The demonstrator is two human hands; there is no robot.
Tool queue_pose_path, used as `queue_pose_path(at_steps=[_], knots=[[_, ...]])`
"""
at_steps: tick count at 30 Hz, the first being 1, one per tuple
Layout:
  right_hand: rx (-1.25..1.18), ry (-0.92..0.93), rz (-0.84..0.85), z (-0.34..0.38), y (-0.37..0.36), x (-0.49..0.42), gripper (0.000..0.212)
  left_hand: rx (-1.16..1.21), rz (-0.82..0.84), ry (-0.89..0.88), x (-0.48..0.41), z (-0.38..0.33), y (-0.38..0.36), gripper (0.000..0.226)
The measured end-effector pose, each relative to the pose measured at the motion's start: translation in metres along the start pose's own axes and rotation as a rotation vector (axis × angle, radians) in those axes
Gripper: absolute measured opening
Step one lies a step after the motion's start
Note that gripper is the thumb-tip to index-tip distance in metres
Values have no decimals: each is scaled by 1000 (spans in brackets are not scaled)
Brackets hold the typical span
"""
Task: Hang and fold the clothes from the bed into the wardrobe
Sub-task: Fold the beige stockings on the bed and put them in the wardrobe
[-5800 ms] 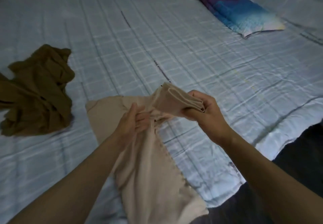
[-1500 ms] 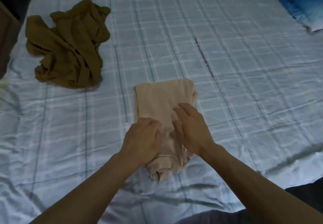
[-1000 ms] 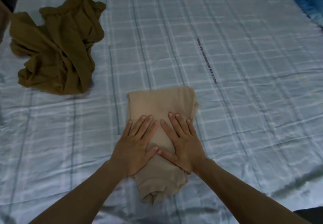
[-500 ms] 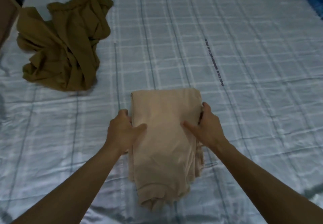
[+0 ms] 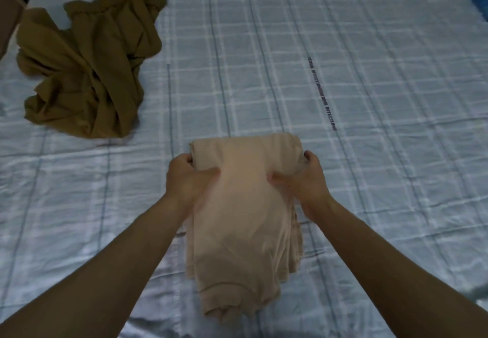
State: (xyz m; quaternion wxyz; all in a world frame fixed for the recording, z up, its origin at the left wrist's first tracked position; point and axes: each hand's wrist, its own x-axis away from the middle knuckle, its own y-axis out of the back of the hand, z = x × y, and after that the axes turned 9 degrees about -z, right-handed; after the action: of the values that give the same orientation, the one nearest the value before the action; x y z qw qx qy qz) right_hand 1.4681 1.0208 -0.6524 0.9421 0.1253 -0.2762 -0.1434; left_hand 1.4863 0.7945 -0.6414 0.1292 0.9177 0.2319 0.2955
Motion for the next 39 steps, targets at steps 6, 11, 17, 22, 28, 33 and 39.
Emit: queue_pose_path(at_steps=[6,11,17,22,28,33,39], knots=[[-201,40,151,12,15,-10,73,263,192,47,6,-12,15,32],[-204,286,252,20,43,8,53,366,292,-95,25,-16,40,37],[-31,585,205,-3,73,54,41,242,245,-510,69,16,63,42],[428,1143,286,-43,93,84,26,-360,235,-1259,88,72,92,30],[884,1154,336,-79,113,104,50,-792,369,-1370,101,115,106,27],[781,1094,37,-52,87,123,24,-809,252,-1238,115,88,99,29],[906,1064,133,-53,23,132,62,-881,124,-1178,123,66,47,53]])
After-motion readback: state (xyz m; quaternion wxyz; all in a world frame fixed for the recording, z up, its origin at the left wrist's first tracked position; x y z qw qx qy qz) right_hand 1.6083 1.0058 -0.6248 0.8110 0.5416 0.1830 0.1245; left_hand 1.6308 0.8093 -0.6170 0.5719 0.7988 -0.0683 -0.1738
